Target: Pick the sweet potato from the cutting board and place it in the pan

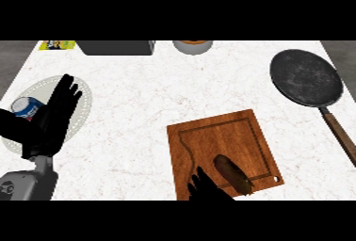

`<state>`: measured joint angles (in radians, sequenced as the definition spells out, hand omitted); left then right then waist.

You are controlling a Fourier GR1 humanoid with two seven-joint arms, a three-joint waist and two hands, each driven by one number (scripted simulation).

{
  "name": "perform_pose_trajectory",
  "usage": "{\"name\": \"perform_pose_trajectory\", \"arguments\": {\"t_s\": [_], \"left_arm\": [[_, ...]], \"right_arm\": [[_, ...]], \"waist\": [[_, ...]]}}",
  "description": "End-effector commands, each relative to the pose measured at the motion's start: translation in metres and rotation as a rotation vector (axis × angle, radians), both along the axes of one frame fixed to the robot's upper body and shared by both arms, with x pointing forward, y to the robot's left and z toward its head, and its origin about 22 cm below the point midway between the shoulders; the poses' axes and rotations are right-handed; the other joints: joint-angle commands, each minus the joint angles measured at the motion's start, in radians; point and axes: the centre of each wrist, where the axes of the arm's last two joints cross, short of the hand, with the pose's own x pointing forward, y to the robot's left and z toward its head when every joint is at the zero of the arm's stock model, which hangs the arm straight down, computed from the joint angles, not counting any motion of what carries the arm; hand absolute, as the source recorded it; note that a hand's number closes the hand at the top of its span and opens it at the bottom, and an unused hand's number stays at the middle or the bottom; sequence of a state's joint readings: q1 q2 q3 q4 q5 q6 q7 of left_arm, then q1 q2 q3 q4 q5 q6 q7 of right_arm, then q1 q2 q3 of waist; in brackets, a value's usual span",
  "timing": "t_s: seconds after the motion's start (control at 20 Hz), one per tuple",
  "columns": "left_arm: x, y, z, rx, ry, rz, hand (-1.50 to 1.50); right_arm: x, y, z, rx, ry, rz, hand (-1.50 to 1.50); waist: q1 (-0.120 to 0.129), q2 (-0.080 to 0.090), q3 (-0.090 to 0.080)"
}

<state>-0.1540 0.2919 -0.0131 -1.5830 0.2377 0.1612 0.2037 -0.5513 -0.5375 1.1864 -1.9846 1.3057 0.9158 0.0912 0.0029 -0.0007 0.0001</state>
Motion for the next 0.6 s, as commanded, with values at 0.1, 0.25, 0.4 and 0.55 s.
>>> {"name": "perform_pose_trajectory", "arguments": {"t_s": [0.1,0.25,0.4,0.55], "left_arm": [[-0.004,-0.014,-0.006,0.008,0.008,0.003,0.00],[0.010,-0.010,0.005,0.012,0.008,0.016,0.00],[-0.006,0.005,-0.015,0.006,0.001,-0.011,0.00],[0.002,-0.012,-0.010,-0.017,-0.003,-0.008,0.00]], "right_arm": [[0.016,0.012,-0.012,-0.015,-0.043,-0.036,-1.50],[0.004,0.006,-0.033,-0.017,-0.029,-0.051,-1.50],[0.020,0.008,-0.027,-0.018,-0.003,-0.044,-1.50],[0.053,0.009,-0.036,-0.047,-0.022,-0.061,-1.50]], "waist": [[0.001,0.000,0.000],[-0.003,0.001,0.000],[0.001,0.001,0.000],[0.003,0.002,0.000]]}}
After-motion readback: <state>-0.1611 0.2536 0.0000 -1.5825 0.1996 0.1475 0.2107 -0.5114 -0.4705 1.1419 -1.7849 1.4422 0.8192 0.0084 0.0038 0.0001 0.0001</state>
